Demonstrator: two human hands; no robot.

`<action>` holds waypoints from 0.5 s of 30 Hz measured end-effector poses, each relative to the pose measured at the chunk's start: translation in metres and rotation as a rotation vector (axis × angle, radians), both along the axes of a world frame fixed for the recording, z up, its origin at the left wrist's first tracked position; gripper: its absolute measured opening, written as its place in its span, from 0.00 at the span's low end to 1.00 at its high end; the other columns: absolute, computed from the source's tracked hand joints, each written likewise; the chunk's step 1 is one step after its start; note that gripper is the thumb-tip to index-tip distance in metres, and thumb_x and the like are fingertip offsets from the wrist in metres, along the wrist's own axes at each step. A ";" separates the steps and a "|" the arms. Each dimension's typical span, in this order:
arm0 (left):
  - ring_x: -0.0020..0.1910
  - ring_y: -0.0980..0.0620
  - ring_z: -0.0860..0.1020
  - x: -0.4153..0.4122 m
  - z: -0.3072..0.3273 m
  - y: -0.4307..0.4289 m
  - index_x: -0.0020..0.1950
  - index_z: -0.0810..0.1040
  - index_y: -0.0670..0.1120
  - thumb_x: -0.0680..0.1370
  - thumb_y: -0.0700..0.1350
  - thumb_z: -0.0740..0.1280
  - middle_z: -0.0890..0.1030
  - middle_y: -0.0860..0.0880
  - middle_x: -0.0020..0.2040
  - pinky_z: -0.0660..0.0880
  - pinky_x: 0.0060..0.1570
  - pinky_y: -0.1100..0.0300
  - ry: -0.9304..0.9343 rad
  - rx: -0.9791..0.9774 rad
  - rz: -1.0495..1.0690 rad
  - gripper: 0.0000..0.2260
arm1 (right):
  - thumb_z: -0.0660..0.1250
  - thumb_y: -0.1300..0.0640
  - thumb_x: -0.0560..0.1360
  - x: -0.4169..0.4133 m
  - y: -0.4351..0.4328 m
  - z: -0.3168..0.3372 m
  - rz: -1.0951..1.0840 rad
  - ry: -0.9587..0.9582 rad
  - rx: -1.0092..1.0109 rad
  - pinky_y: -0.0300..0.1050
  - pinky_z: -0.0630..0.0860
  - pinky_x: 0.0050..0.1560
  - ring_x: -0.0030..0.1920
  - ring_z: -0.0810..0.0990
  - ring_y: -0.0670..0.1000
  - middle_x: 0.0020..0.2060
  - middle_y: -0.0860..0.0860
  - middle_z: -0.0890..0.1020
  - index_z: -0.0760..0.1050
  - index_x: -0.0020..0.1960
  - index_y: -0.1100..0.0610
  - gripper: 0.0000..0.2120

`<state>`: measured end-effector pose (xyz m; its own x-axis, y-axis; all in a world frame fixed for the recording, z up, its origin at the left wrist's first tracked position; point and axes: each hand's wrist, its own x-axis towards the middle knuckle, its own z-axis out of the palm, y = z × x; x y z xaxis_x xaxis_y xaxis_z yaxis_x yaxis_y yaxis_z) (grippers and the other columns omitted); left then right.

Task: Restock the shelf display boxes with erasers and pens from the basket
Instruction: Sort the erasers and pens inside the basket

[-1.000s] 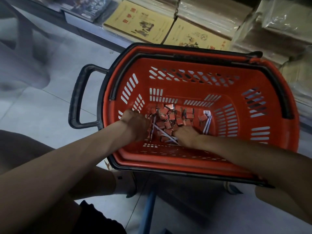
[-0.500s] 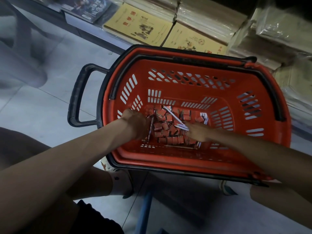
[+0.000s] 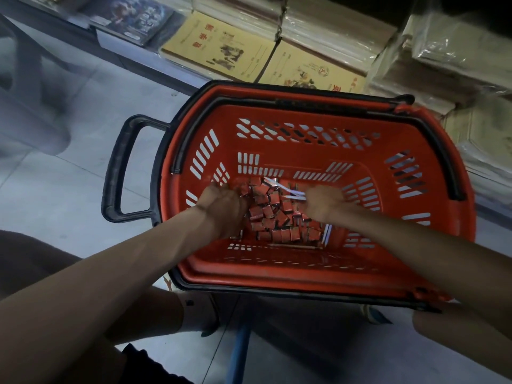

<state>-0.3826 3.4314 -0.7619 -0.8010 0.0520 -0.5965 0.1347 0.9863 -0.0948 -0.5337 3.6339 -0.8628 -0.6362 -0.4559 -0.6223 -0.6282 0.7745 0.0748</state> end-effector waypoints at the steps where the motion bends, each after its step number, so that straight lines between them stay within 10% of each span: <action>1: 0.65 0.45 0.75 -0.001 0.000 0.001 0.71 0.74 0.51 0.84 0.58 0.57 0.78 0.47 0.66 0.71 0.65 0.48 0.006 0.014 0.004 0.19 | 0.63 0.50 0.81 0.000 -0.009 -0.004 0.000 0.017 -0.067 0.46 0.72 0.38 0.42 0.79 0.57 0.47 0.53 0.82 0.74 0.63 0.55 0.15; 7: 0.70 0.44 0.72 -0.007 0.004 0.008 0.74 0.71 0.51 0.83 0.58 0.58 0.73 0.45 0.72 0.69 0.69 0.48 0.022 0.013 -0.002 0.22 | 0.64 0.64 0.80 0.001 -0.041 -0.041 0.032 0.038 -0.140 0.46 0.70 0.41 0.52 0.84 0.58 0.51 0.56 0.85 0.78 0.59 0.57 0.09; 15: 0.70 0.44 0.72 -0.015 0.010 0.013 0.74 0.71 0.51 0.84 0.58 0.59 0.75 0.46 0.71 0.68 0.69 0.48 -0.027 -0.009 -0.013 0.21 | 0.60 0.48 0.83 -0.014 0.007 -0.026 -0.278 0.036 -0.248 0.48 0.73 0.40 0.48 0.83 0.61 0.49 0.58 0.84 0.72 0.68 0.61 0.20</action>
